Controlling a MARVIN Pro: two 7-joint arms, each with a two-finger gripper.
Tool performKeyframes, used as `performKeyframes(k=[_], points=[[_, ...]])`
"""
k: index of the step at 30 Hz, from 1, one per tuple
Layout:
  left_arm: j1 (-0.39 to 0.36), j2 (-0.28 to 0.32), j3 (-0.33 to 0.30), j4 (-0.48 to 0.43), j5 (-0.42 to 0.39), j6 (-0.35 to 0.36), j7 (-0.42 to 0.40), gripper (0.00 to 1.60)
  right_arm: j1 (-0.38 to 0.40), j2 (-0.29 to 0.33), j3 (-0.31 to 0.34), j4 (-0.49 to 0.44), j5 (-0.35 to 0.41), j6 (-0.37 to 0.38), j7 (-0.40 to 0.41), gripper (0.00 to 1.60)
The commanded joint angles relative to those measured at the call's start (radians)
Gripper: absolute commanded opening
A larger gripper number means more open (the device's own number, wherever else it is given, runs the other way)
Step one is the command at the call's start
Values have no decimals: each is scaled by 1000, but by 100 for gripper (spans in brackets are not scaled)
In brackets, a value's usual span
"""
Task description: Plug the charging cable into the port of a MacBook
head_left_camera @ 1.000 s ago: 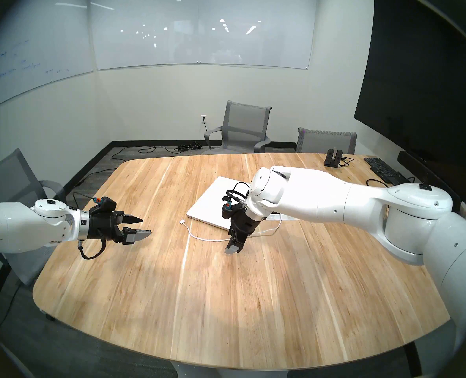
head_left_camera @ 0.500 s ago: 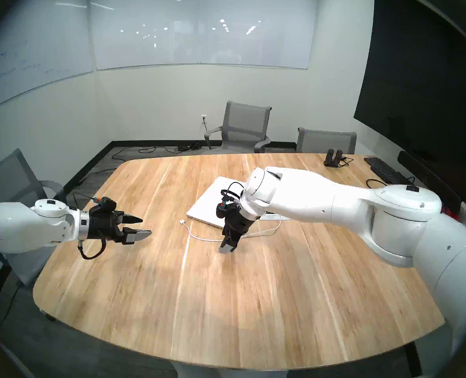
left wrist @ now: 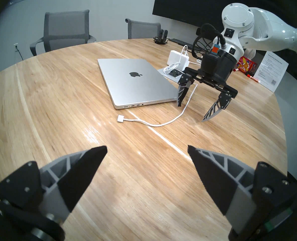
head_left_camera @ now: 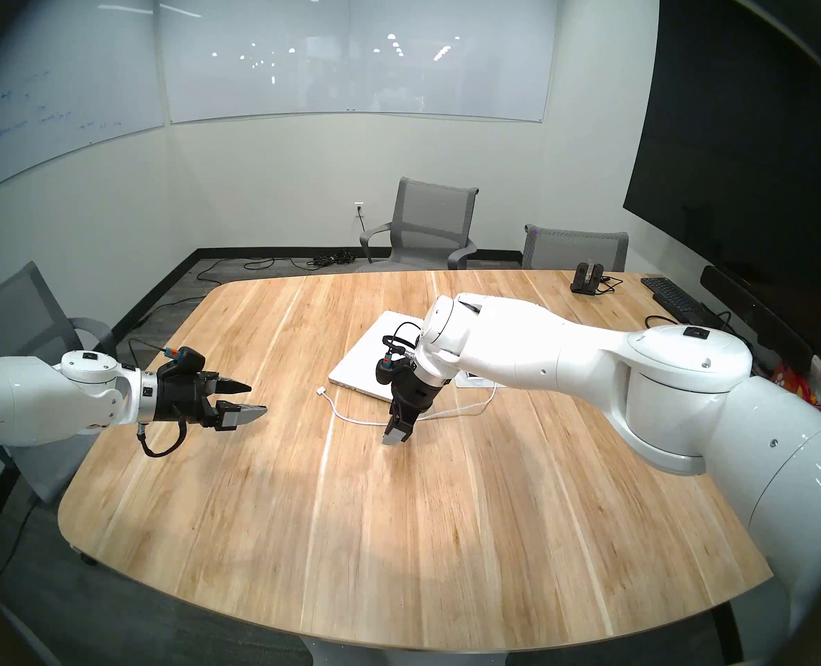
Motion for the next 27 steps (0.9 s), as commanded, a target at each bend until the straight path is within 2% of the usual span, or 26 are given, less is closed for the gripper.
performKeyframes(k=[1, 11, 17, 19, 20, 21, 22, 23, 24, 27], points=[[-13, -2, -11, 0, -3, -2, 0, 160, 14, -60, 1, 56, -3, -12, 31, 160], [-13, -2, -11, 0, -3, -2, 0, 160, 12, -89, -2, 112, -20, -21, 64, 160], [-13, -2, -12, 0, -3, -2, 0, 160, 5, -87, 2, 123, -23, -27, 77, 159], [-13, -2, -12, 0, -3, -2, 0, 160, 5, -80, 3, 116, -23, -27, 78, 146], [-13, -2, -12, 0, -3, -2, 0, 160, 5, -76, 4, 113, -24, -27, 78, 134], [-13, -2, -12, 0, -3, -2, 0, 160, 6, -72, 4, 107, -24, -25, 78, 119], [-13, -2, -12, 0, -3, -2, 0, 160, 6, -70, 5, 103, -24, -24, 78, 97], [-13, -2, -12, 0, -3, -2, 0, 160, 7, -66, 5, 98, -24, -22, 78, 95], [-13, -2, -12, 0, -3, -2, 0, 160, 7, -63, 6, 93, -24, -21, 78, 81], [-13, -2, -12, 0, -3, -2, 0, 160, 8, -53, 8, 78, -23, -16, 76, 65]])
